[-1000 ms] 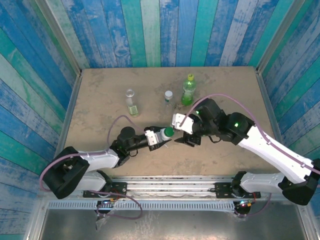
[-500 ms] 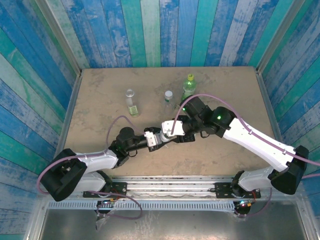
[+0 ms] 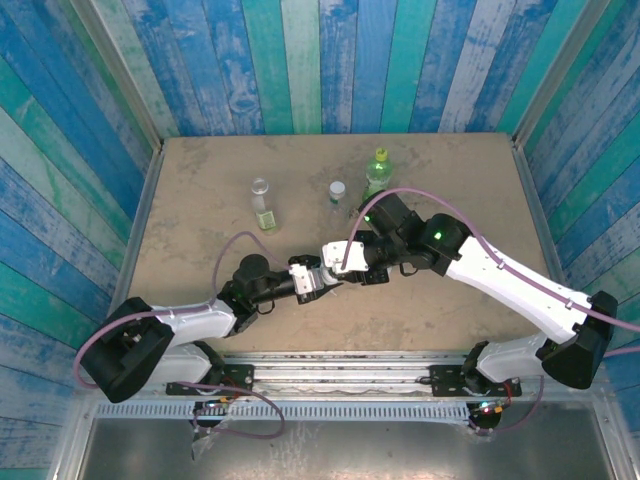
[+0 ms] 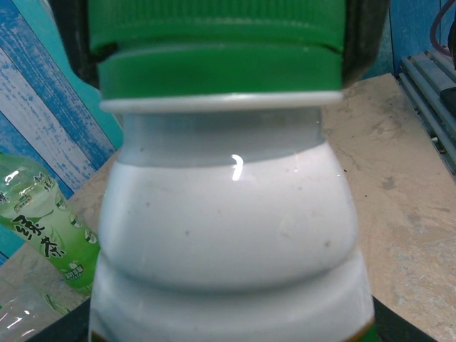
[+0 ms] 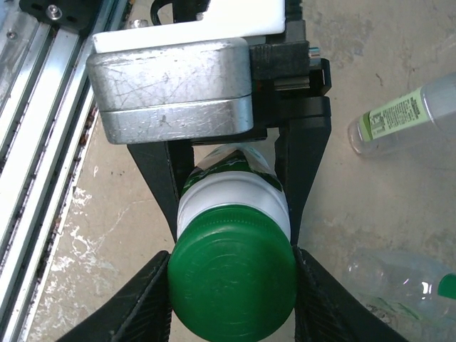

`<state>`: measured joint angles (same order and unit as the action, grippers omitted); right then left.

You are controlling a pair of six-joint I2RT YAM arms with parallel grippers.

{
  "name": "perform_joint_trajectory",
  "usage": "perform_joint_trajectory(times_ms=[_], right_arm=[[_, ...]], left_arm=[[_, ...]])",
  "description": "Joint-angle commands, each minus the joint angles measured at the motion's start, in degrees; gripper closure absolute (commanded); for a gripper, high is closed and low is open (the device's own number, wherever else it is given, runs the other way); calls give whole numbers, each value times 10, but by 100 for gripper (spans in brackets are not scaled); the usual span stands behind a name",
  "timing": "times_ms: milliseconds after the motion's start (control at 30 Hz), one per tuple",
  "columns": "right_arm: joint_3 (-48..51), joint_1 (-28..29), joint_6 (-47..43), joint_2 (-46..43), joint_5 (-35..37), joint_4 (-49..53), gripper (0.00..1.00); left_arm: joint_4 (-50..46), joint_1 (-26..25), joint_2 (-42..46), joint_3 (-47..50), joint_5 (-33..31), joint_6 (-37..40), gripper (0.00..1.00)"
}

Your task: Screw on the bottle caps

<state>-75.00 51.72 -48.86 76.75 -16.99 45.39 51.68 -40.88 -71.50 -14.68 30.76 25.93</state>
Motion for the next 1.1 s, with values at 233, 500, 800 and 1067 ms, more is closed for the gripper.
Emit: perform_joint_trajectory(times_ms=[233, 500, 800, 1067], right_arm=[[3, 3, 218, -1, -2, -26, 76], [21, 10, 499, 6, 41, -34, 83], [18, 11, 393, -17, 37, -15, 46], [146, 10, 290, -145, -8, -210, 23]], left_arm=[[5, 0, -1, 0, -4, 4, 55], [4, 0, -1, -3, -9, 6, 55], [18, 1, -1, 1, 0, -12, 55], [127, 21, -34, 11, 50, -158, 55]])
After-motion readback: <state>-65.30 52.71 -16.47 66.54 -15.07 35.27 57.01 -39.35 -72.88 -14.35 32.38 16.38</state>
